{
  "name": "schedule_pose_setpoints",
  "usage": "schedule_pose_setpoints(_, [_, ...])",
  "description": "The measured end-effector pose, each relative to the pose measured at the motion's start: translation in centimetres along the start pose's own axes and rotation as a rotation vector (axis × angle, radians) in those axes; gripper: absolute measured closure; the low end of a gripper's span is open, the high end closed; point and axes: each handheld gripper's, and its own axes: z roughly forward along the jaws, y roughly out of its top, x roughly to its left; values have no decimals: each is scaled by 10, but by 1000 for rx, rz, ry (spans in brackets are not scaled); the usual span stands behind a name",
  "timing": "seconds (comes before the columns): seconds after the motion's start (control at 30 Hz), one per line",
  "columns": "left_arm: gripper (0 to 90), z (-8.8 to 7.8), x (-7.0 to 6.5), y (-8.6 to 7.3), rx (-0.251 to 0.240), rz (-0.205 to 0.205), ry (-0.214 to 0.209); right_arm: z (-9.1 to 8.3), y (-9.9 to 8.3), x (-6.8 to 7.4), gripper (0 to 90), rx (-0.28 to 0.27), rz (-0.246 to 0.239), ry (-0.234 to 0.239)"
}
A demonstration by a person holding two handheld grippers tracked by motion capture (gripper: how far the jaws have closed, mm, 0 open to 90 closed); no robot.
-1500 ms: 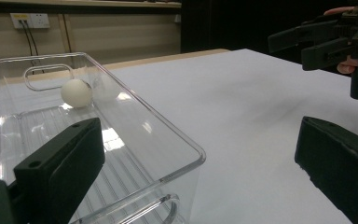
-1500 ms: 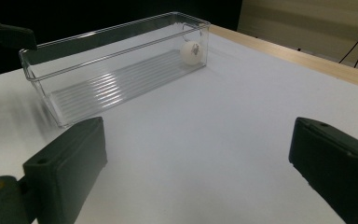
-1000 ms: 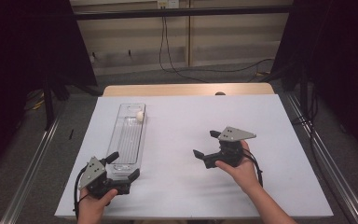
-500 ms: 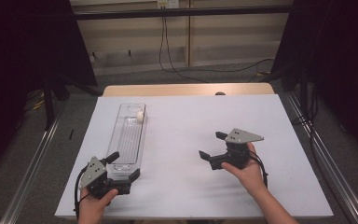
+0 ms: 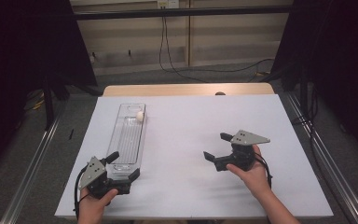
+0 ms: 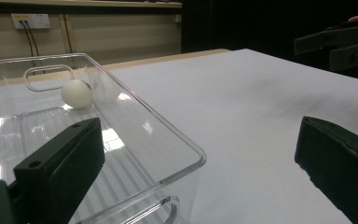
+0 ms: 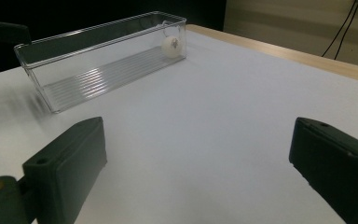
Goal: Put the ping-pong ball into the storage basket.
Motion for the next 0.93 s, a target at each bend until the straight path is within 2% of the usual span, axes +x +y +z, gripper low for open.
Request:
schedule_pose_setpoints(0.37, [16, 1, -1, 0, -1, 3, 0, -13, -7, -5, 33, -9, 14, -16])
schedule_pose_setpoints(0.6, [16, 0, -1, 0, -2, 2, -1, -34, -14, -11, 34, -20, 15, -40])
schedule_pose_setpoints(0.77, [16, 0, 0, 0, -5, 0, 3, -66, -28, -18, 36, -43, 17, -78])
schedule_pose_setpoints(0.9, [16, 1, 0, 0, 13, 17, 3, -97, -43, -27, 29, -96, 40, -138])
schedule_pose_setpoints(0.93, [16, 2, -1, 0, 10, 4, 4, -101, -46, -28, 24, -101, 43, -149])
